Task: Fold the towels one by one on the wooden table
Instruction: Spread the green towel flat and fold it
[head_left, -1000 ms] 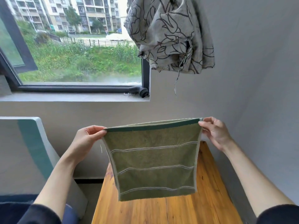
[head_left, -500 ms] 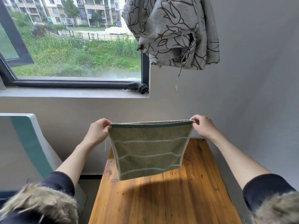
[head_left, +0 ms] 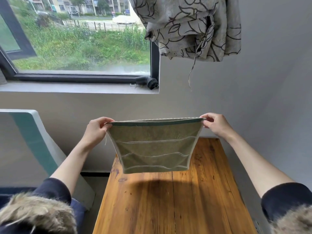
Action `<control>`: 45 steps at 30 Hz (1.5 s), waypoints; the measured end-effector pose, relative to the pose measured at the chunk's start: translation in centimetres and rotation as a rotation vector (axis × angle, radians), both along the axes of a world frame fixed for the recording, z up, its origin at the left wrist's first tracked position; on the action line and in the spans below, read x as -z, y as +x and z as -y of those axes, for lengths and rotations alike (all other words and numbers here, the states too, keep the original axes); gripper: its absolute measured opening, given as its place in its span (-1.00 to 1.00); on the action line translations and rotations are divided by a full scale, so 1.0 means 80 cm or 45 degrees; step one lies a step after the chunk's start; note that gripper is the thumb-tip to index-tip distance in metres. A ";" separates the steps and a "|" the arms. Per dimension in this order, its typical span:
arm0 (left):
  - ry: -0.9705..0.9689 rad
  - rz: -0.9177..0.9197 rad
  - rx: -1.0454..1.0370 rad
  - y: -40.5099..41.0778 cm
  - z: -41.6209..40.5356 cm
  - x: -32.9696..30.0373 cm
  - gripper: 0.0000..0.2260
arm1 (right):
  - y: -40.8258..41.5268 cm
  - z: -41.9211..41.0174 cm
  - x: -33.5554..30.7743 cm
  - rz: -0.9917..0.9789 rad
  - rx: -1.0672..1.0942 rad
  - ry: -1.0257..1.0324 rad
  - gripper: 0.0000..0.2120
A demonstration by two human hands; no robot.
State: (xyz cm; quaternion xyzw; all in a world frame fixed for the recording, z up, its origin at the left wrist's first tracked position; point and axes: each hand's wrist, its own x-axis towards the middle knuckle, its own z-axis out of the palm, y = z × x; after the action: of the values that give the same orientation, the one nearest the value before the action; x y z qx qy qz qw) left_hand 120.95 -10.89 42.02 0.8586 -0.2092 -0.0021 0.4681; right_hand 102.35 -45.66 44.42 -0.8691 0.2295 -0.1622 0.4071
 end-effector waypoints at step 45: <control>0.426 -1.029 0.274 -0.216 -0.064 0.239 -0.84 | -0.232 -0.074 0.271 -0.789 0.080 0.584 -0.87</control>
State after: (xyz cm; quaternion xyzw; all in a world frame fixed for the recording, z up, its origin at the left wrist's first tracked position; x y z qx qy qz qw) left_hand 103.69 -5.76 22.88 0.8259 -0.0945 -0.4199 0.3642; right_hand 83.80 -39.77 22.73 -0.7558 0.3986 0.1511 0.4971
